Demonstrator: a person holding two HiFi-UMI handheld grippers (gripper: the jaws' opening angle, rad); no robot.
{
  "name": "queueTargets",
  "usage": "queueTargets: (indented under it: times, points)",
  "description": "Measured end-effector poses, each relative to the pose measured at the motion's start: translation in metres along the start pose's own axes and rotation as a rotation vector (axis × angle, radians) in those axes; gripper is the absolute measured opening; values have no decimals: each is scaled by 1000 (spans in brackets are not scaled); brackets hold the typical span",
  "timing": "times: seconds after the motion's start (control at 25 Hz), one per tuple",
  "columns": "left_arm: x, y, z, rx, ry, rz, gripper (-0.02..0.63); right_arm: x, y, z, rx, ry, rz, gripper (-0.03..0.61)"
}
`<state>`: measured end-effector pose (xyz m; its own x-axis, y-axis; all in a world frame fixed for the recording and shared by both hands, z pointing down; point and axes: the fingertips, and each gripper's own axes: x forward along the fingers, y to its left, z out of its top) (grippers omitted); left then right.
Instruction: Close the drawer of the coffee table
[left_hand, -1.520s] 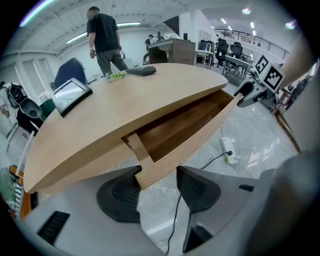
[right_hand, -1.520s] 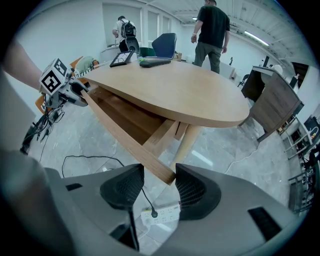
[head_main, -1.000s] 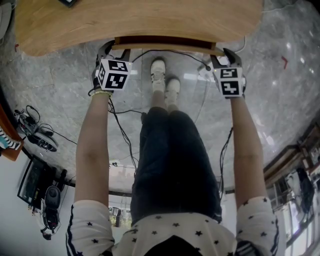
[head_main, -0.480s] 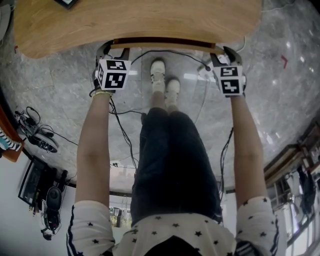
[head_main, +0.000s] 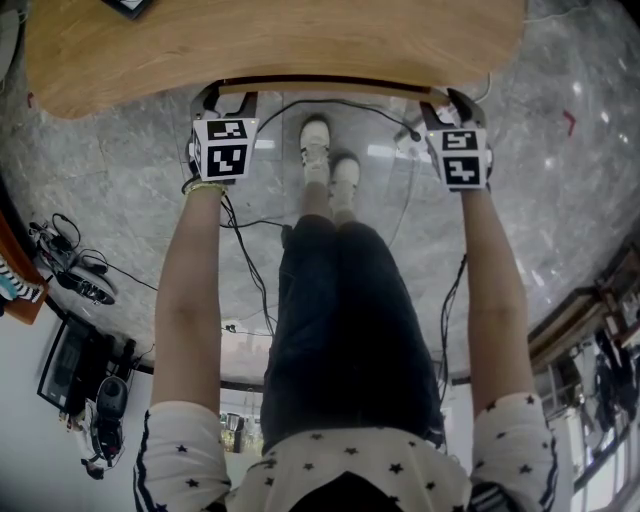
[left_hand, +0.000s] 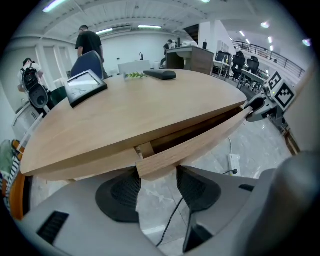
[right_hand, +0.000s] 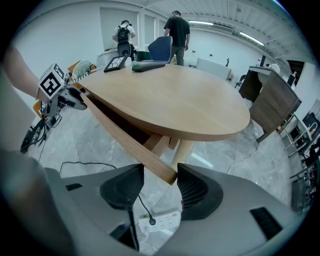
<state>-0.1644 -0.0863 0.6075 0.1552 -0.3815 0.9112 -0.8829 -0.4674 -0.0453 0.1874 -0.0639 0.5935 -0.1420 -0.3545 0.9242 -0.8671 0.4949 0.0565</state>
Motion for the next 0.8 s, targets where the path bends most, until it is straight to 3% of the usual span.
queueTargets:
  times: [0.28, 0.8]
  points:
    - [0, 3, 2, -109, -21, 17, 222, 2, -2, 5, 28, -9, -3, 204]
    - [5, 7, 10, -182, -52, 26, 221, 6, -9, 12, 89, -40, -22, 207]
